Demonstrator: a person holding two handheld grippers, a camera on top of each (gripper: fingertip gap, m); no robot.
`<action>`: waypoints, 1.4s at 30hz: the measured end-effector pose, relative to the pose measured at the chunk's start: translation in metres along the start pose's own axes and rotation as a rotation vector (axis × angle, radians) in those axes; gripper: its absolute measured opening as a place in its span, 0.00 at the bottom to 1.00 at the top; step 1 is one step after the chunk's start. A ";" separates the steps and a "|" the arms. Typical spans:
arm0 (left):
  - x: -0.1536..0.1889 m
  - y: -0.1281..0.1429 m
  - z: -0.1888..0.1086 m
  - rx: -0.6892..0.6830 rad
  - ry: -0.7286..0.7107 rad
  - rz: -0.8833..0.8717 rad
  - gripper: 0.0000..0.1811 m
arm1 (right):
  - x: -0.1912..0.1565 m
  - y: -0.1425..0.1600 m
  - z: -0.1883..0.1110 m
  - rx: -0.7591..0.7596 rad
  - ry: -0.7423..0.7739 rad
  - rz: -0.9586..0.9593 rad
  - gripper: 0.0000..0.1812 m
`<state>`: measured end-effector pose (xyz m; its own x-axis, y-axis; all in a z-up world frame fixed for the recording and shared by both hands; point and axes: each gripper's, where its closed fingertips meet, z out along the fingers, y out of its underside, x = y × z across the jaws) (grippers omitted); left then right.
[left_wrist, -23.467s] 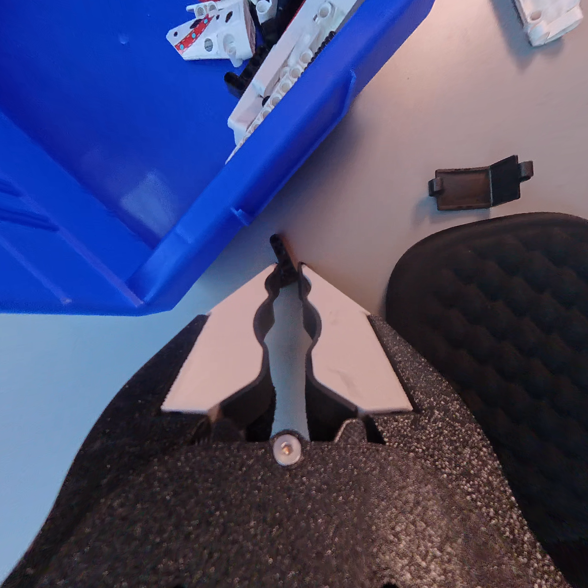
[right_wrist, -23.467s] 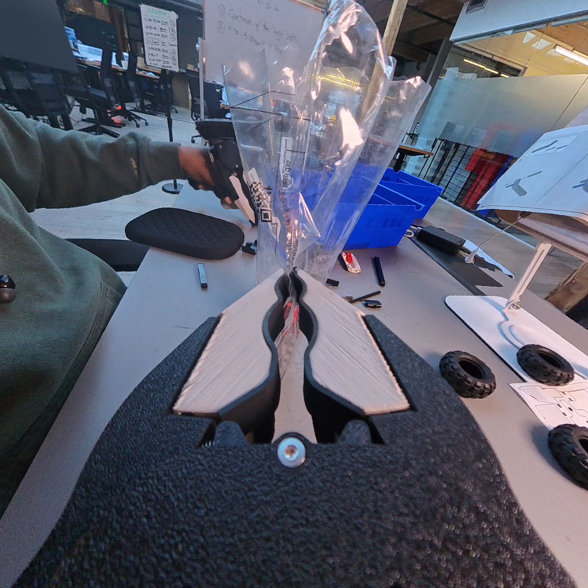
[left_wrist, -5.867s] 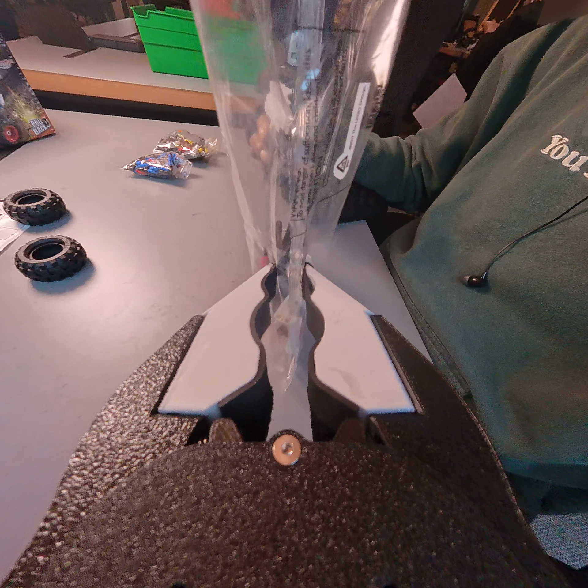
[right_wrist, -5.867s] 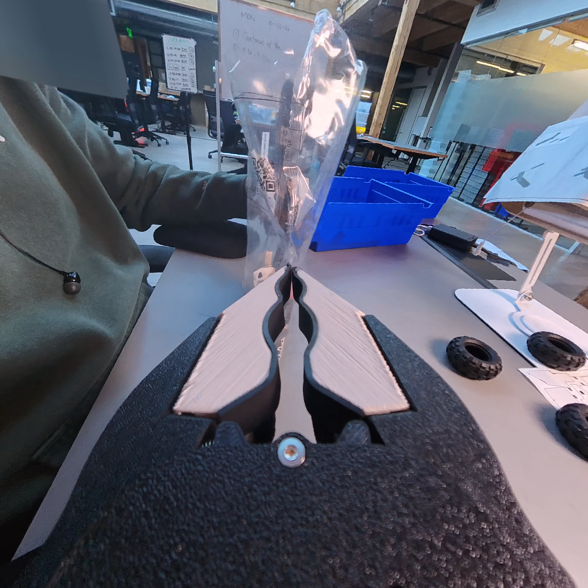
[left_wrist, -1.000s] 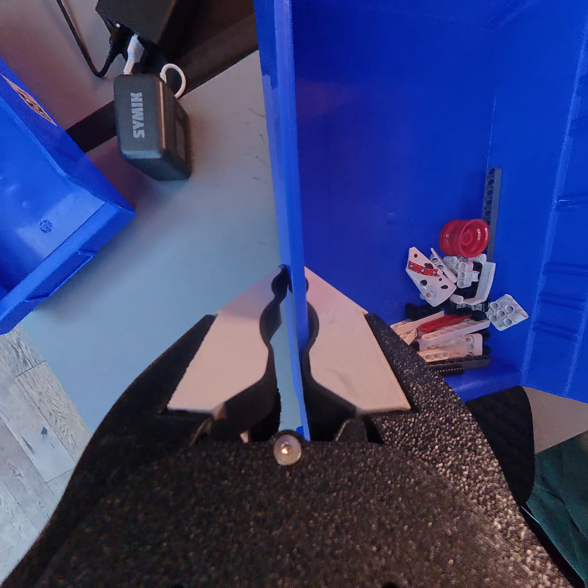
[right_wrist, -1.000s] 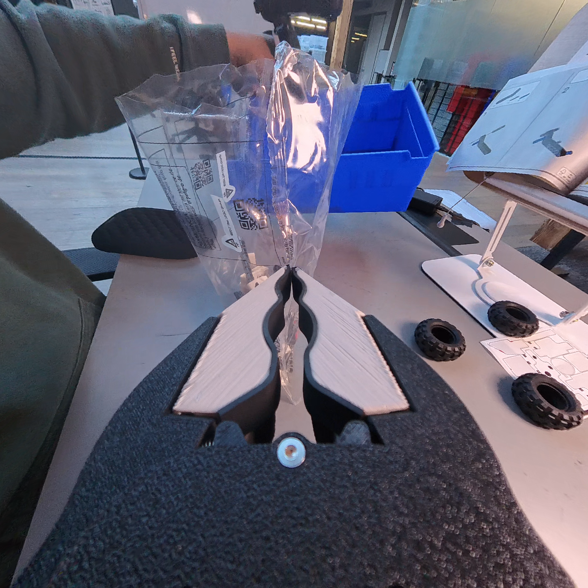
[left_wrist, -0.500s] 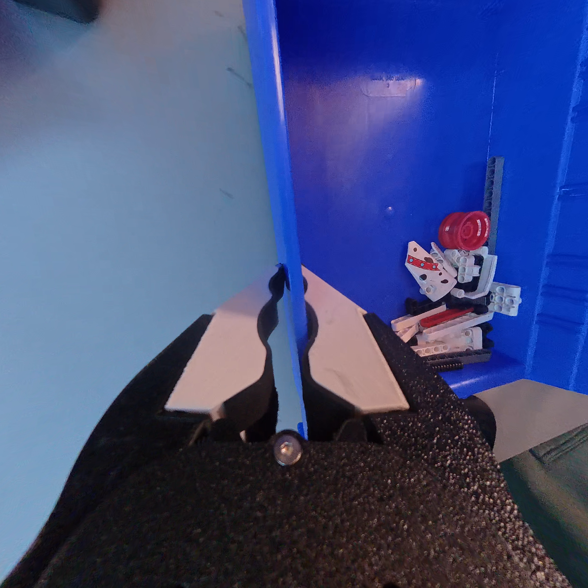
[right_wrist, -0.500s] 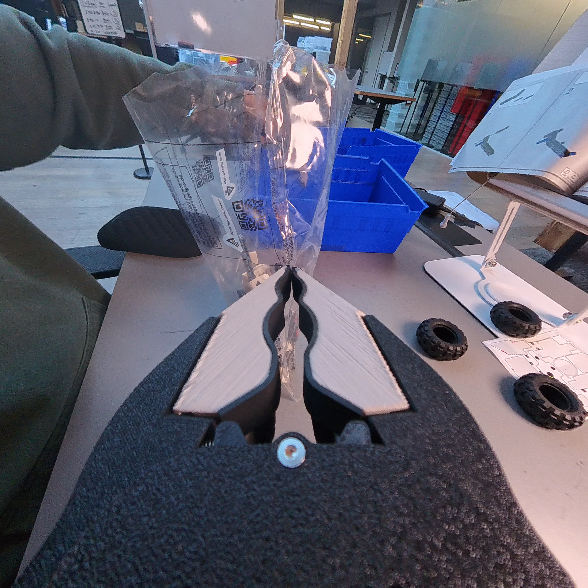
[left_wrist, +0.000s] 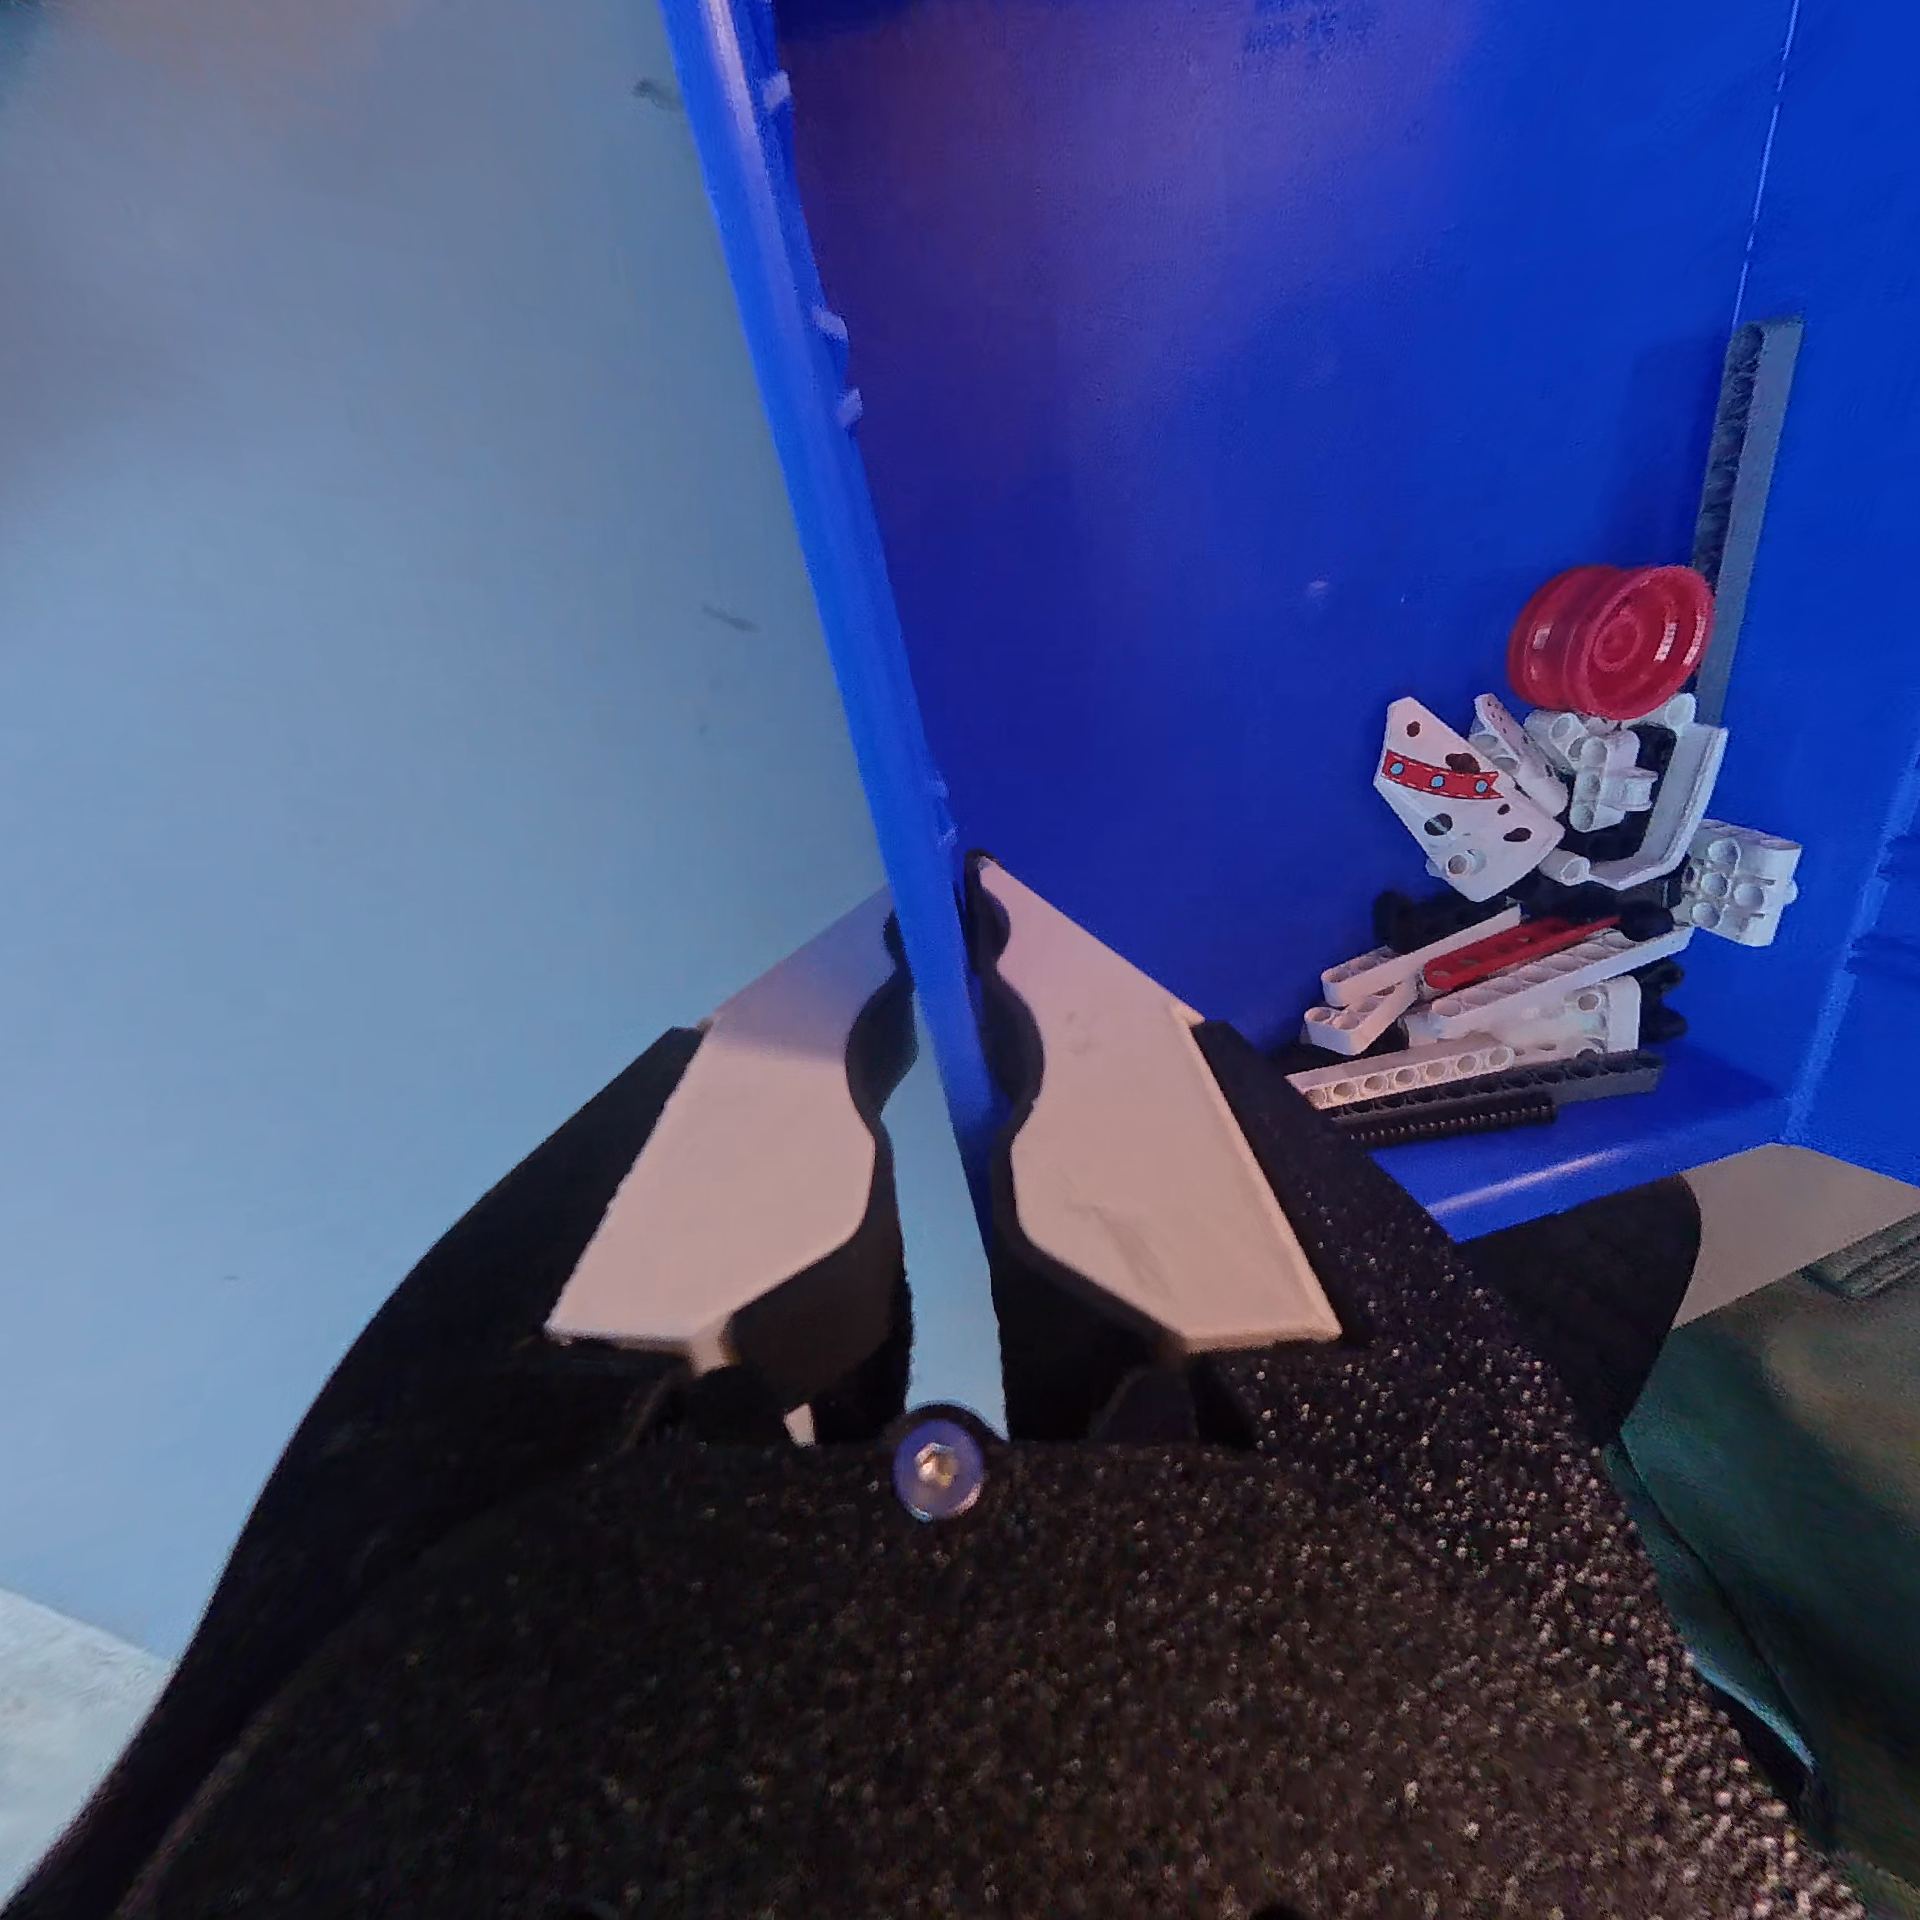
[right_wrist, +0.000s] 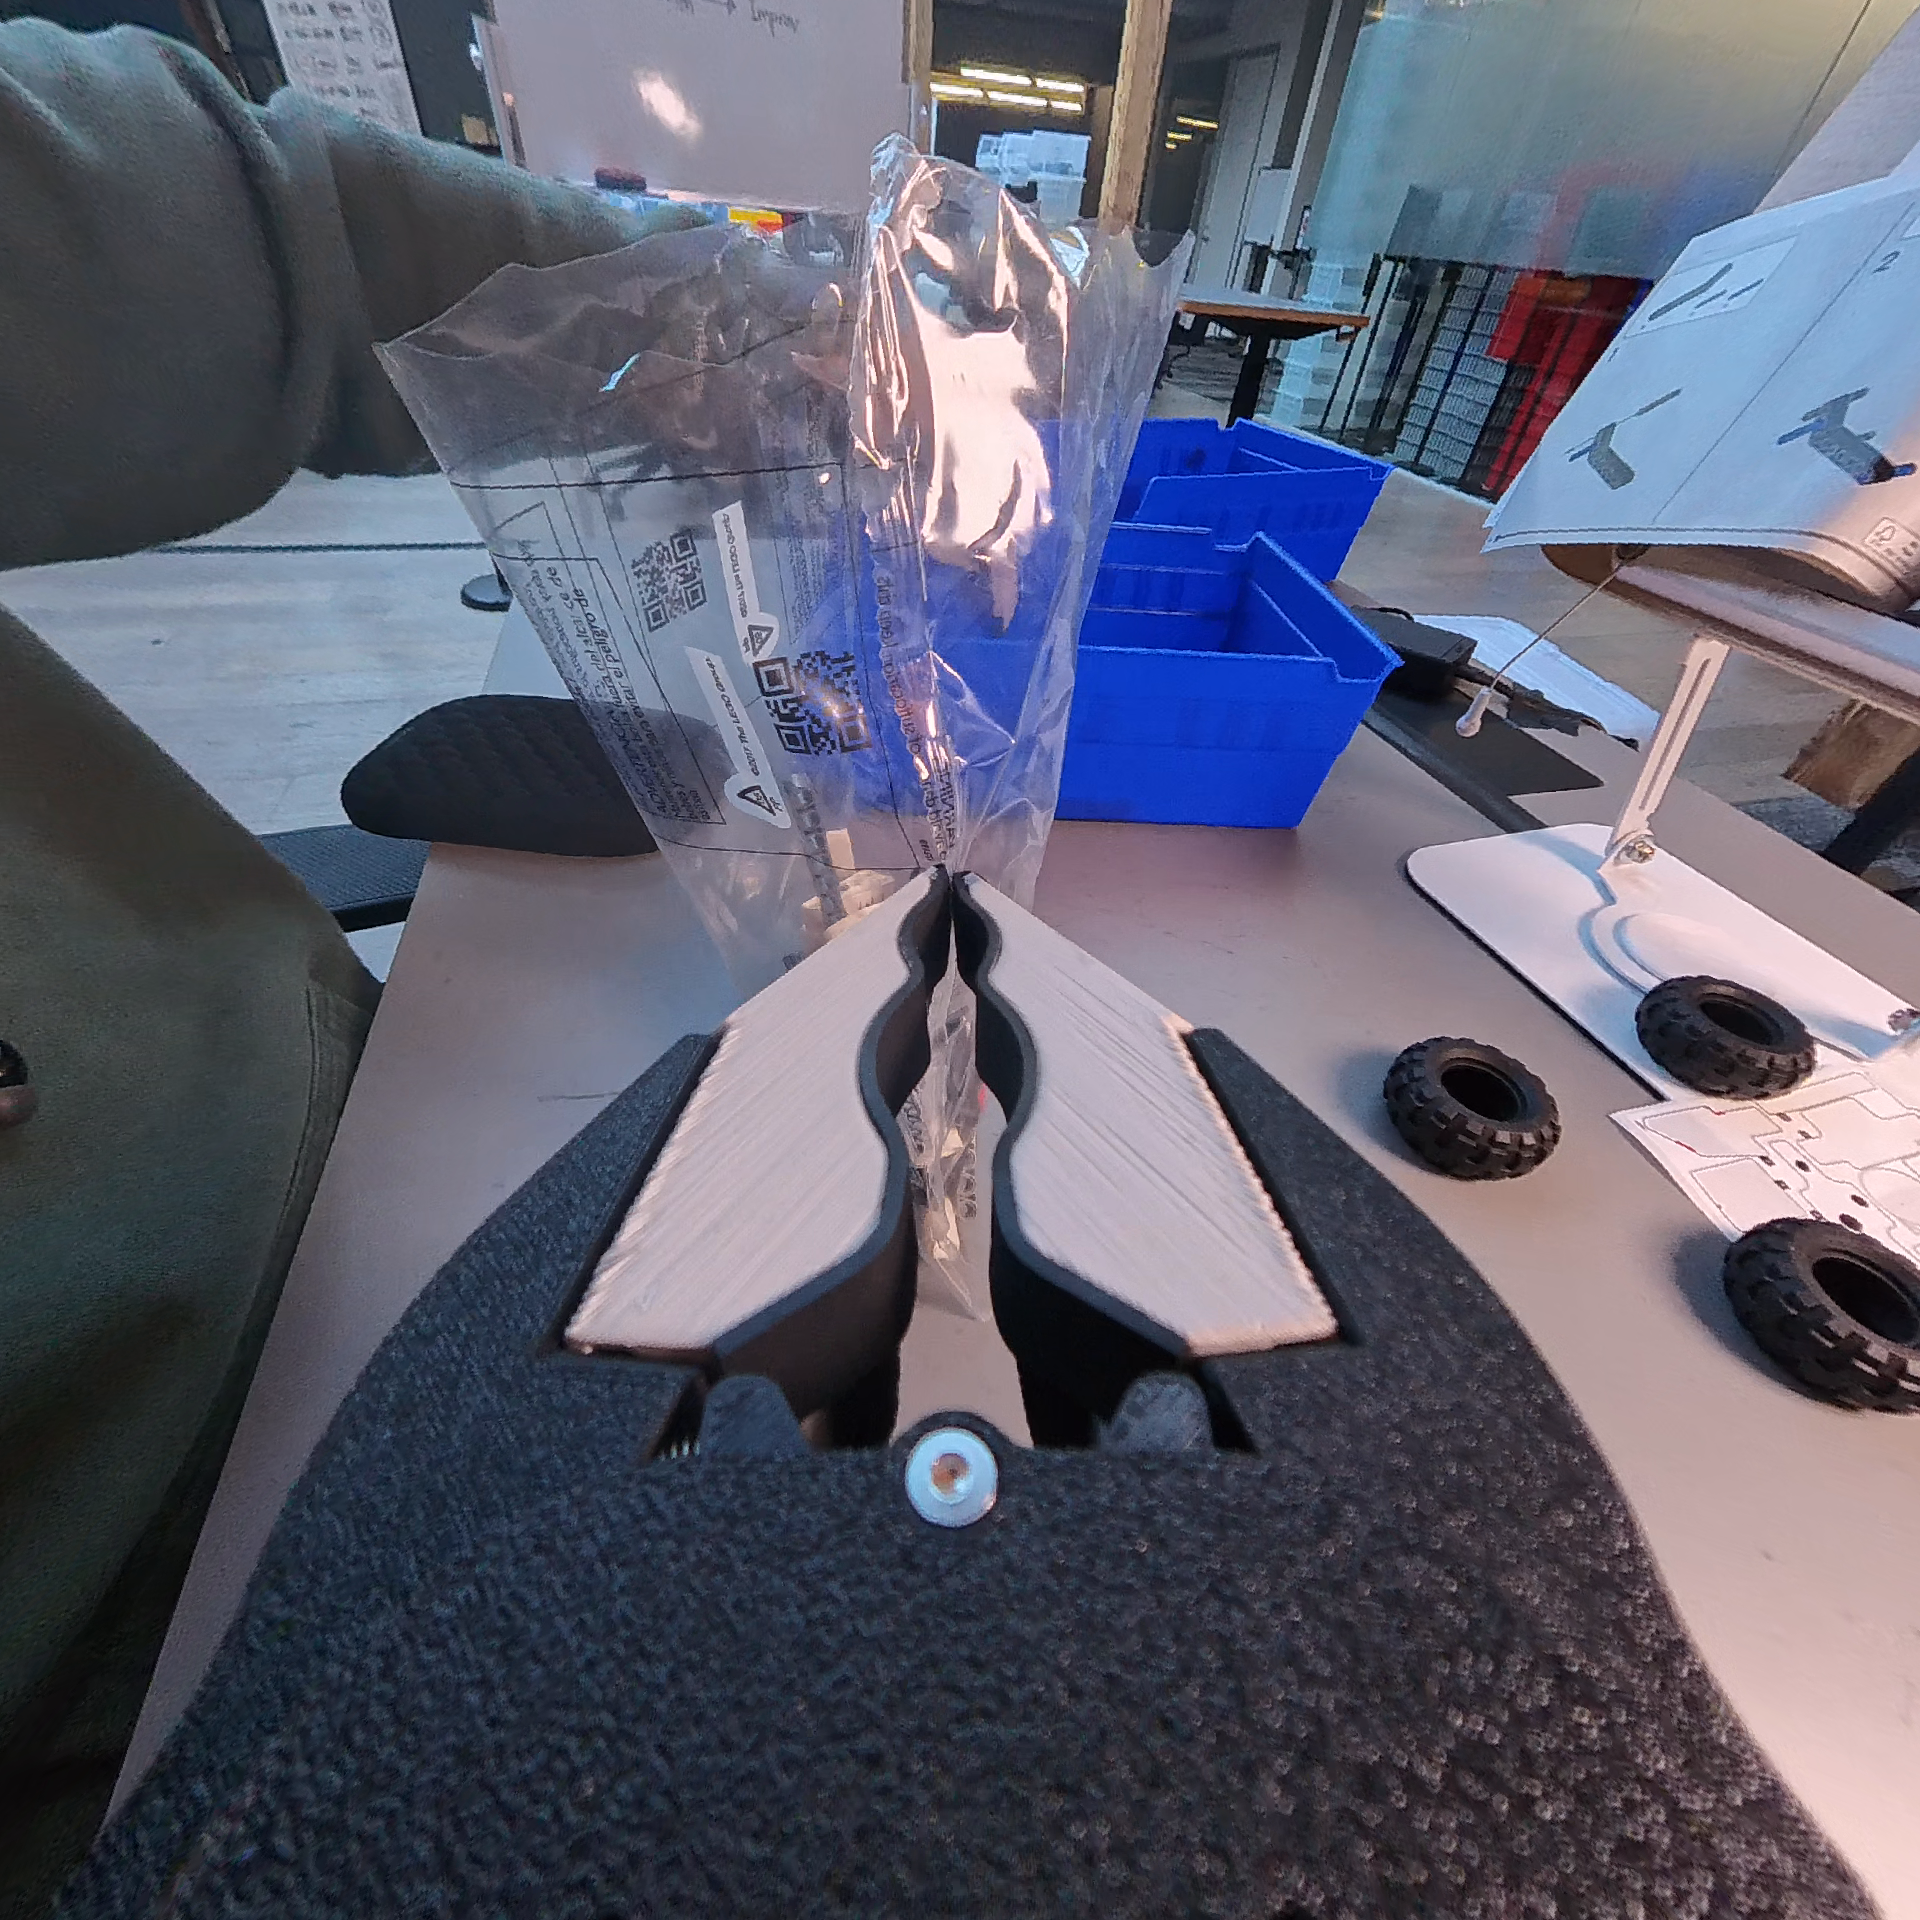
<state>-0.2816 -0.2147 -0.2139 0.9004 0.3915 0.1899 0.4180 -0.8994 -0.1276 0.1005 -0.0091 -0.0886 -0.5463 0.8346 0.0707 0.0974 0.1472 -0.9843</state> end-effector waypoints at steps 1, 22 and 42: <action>0.000 -0.002 -0.001 -0.006 -0.012 0.009 0.02 | 0.000 0.000 0.000 0.000 0.000 0.002 0.00; 0.097 -0.126 -0.248 0.602 -0.210 0.170 0.02 | 0.002 -0.002 0.007 -0.003 -0.002 0.013 0.00; 0.295 -0.226 -0.323 0.904 0.038 0.337 0.01 | 0.013 -0.010 0.033 -0.004 0.059 0.063 0.00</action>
<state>-0.1500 0.0412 0.1854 0.9922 0.1196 0.0352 0.0876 -0.4676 -0.8796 0.0653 -0.0172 -0.0836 -0.4892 0.8720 0.0181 0.1331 0.0951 -0.9865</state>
